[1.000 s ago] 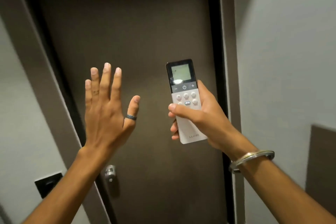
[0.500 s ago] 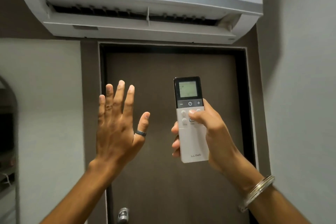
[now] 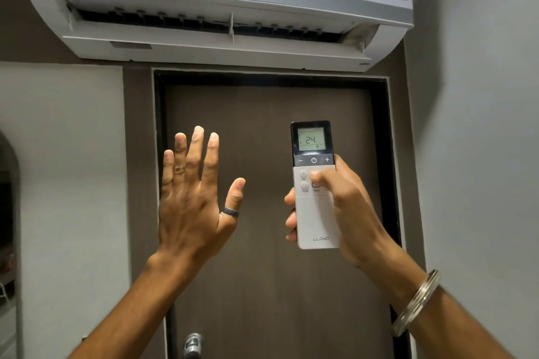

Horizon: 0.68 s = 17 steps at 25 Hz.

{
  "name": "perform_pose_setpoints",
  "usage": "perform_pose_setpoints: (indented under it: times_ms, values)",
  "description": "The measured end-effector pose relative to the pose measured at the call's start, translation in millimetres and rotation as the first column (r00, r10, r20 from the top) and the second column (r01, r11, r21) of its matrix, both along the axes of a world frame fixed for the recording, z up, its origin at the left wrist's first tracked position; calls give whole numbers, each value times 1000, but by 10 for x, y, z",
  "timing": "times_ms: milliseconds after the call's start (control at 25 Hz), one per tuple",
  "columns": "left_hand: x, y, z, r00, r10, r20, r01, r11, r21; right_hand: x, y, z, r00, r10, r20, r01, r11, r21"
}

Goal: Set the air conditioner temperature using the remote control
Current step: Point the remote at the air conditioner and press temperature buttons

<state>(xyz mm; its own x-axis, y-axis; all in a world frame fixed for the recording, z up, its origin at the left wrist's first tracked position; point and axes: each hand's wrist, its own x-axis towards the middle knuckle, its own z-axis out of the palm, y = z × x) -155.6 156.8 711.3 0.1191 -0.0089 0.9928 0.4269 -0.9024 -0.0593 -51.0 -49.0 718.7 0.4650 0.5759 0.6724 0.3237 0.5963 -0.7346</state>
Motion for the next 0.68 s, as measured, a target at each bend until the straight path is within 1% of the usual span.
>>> perform_pose_setpoints:
  times_ms: [240, 680]
  values:
    - [146, -61, 14, 1000, -25, -6, 25, 1000, 13, 37, -118, 15, 999, -23, 31, 24, 999, -30]
    - [224, -129, 6, 1000, 2, 2, -3, 999, 43, 57, -246, 10, 998, -55, 32, 56, 997, -44]
